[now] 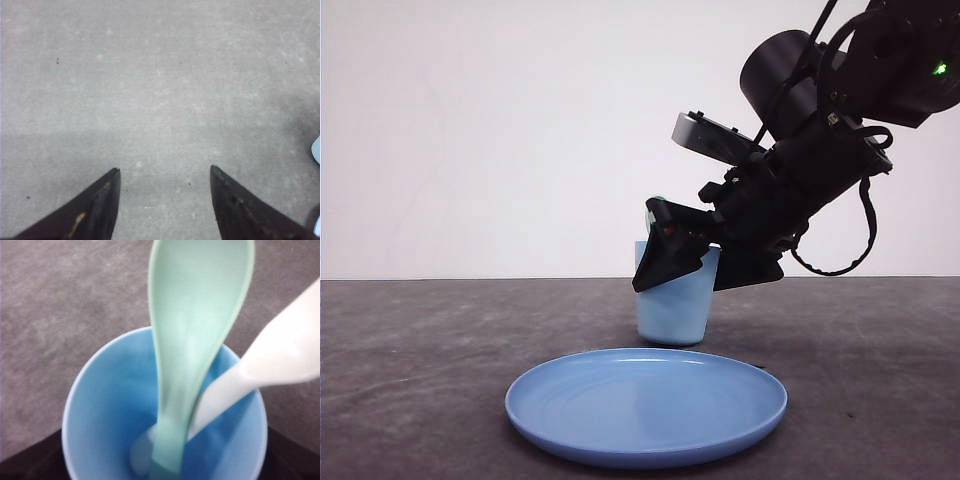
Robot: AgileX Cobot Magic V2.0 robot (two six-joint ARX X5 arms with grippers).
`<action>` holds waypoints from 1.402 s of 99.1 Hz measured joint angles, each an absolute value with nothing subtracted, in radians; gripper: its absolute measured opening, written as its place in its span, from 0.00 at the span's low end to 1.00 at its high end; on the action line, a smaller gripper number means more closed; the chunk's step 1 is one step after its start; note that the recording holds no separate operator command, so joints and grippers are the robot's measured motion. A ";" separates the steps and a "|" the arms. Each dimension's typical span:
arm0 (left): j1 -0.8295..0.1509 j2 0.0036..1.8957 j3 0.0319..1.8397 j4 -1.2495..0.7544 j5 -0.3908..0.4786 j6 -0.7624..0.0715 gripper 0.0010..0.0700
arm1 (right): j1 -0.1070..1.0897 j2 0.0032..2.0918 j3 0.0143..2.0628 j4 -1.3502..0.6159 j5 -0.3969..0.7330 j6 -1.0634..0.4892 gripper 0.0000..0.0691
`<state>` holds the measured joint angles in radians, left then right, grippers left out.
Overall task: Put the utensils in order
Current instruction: 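Lower the right gripper around the cup rim and grasp the cup, then lift the cup with the right gripper and set it on the plate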
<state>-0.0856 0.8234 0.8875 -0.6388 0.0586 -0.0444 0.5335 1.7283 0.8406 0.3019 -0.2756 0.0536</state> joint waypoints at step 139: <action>-0.086 0.823 0.888 -0.612 0.059 -0.044 0.48 | 0.962 1.145 0.523 0.100 0.046 0.039 0.70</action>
